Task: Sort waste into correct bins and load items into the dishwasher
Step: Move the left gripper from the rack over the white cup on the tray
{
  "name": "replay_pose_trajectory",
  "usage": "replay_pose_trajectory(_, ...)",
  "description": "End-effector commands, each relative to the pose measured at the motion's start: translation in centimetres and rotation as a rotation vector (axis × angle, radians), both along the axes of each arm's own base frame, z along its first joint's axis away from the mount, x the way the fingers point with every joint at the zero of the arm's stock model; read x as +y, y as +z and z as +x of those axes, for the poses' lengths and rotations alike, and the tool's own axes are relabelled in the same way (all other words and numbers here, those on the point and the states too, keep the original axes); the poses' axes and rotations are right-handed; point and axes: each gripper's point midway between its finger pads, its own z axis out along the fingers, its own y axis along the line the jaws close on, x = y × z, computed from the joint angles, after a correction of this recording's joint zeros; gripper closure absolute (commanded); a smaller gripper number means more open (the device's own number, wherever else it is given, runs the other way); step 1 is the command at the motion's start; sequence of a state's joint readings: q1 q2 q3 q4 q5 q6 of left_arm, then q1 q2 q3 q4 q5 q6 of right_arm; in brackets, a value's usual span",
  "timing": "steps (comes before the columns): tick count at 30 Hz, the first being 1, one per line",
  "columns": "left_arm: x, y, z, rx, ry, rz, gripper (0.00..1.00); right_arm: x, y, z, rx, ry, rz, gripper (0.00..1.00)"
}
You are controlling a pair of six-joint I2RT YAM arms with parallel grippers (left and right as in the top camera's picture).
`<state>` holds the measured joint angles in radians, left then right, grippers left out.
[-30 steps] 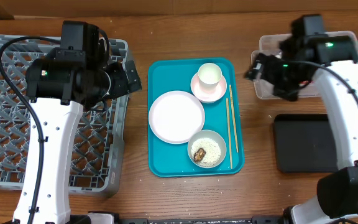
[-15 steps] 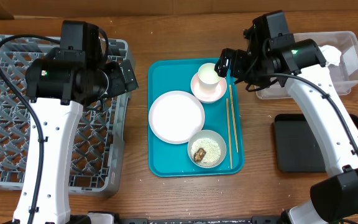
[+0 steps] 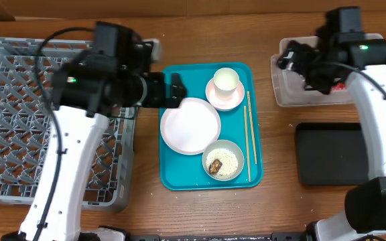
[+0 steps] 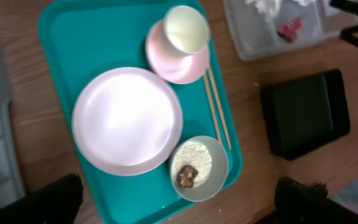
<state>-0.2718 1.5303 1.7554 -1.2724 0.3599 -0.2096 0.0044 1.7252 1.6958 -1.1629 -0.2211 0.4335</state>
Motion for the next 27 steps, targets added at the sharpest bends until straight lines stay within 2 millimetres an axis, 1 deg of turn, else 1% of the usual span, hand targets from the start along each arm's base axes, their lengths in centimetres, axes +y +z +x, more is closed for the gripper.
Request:
replay_pose_trajectory(1,-2.8,-1.0,0.2,-0.024,-0.116,0.050,0.00,-2.8,0.1,-0.3,0.014,-0.080,0.009,0.00)
replay_pose_trajectory(3,-3.5,-1.4,0.7,-0.027,-0.118,0.095,0.01,-4.0,0.1,-0.3,0.016,-0.108,0.009,0.00)
replay_pose_trajectory(5,-4.2,-1.2,1.3,-0.032,-0.128,0.123,0.01,-4.6,0.1,-0.3,0.016,-0.123,0.009,0.00)
replay_pose_trajectory(8,-4.7,0.0,2.4,-0.038,-0.125,0.158,0.02,-4.9,0.1,-0.3,0.015,-0.132,0.009,0.00)
replay_pose_trajectory(10,-4.7,0.7,3.1,-0.033,-0.123,0.186,0.05,-4.9,0.1,-0.3,0.016,-0.132,0.009,0.00)
replay_pose_trajectory(12,-4.7,0.7,3.4,0.004,-0.143,0.213,0.06,-4.9,0.1,-0.3,0.015,-0.132,0.009,0.00)
replay_pose_trajectory(15,-4.8,-0.8,3.7,0.086,-0.163,0.254,0.06,-4.9,0.1,-0.3,0.015,-0.132,0.009,0.00)
replay_pose_trajectory(16,-5.1,-1.5,4.3,0.100,-0.165,0.259,0.07,-4.9,0.1,-0.3,0.015,-0.132,0.009,0.00)
replay_pose_trajectory(18,-6.1,-2.7,5.0,0.119,-0.176,0.245,0.05,-4.9,0.1,-0.3,0.016,-0.132,0.009,0.00)
replay_pose_trajectory(20,-7.2,-3.5,5.7,0.120,-0.192,0.222,0.03,-4.9,0.1,-0.3,0.016,-0.132,0.009,0.00)
replay_pose_trajectory(23,-9.1,-4.0,7.0,0.087,-0.216,0.170,0.04,-4.9,0.1,-0.3,0.016,-0.132,0.009,0.00)
replay_pose_trajectory(24,-9.8,-4.2,7.7,0.063,-0.222,0.159,0.05,-4.9,0.1,-0.3,0.016,-0.132,0.009,0.00)
replay_pose_trajectory(26,-11.1,-4.7,9.0,0.012,-0.252,0.155,0.08,-4.9,0.1,-0.3,0.016,-0.132,0.009,0.00)
replay_pose_trajectory(27,-11.5,-4.9,9.2,0.001,-0.265,0.156,0.09,-4.9,0.1,-0.3,0.015,-0.132,0.009,0.00)
